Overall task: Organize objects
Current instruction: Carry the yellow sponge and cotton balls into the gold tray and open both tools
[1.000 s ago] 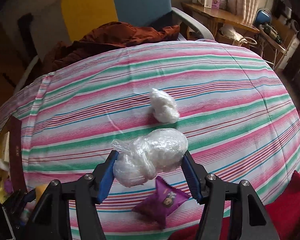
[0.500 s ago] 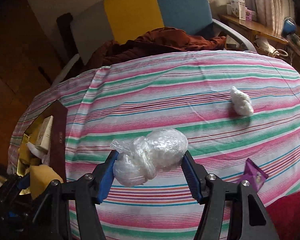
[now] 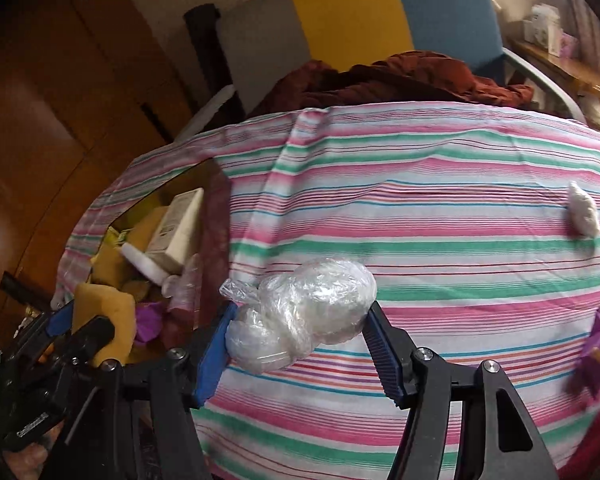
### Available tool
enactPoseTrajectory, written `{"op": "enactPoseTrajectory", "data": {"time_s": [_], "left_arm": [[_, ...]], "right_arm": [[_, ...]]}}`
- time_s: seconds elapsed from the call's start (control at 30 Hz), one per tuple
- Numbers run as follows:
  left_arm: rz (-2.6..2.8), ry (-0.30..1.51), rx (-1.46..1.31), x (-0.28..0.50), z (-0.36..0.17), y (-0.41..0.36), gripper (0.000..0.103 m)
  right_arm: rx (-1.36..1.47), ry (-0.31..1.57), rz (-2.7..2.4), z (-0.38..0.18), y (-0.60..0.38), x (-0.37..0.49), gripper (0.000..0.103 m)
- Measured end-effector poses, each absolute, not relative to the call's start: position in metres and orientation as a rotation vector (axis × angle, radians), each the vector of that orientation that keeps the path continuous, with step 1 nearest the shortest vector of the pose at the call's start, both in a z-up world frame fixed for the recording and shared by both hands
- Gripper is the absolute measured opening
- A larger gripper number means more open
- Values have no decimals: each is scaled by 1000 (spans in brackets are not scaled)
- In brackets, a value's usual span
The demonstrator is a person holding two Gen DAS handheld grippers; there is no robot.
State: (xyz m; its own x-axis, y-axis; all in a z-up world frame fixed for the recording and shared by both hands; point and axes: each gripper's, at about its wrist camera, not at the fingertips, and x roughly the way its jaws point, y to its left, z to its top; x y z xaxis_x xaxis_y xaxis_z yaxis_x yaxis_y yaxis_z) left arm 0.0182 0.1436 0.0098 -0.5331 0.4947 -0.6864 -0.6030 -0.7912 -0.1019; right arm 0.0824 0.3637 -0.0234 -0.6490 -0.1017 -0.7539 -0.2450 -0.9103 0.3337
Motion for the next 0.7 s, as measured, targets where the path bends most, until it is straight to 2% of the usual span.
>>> {"op": "enactPoseTrajectory", "data": {"time_s": [0.33,0.7], "left_arm": [[2407,134,-1017,1,7,88,59],[2548,-11,-1084,-21,9,10,59]], "right_arm": [[-1355,520,2861,-15,303,59,65],[-1408,401,2980,-5,253,27,65]]}}
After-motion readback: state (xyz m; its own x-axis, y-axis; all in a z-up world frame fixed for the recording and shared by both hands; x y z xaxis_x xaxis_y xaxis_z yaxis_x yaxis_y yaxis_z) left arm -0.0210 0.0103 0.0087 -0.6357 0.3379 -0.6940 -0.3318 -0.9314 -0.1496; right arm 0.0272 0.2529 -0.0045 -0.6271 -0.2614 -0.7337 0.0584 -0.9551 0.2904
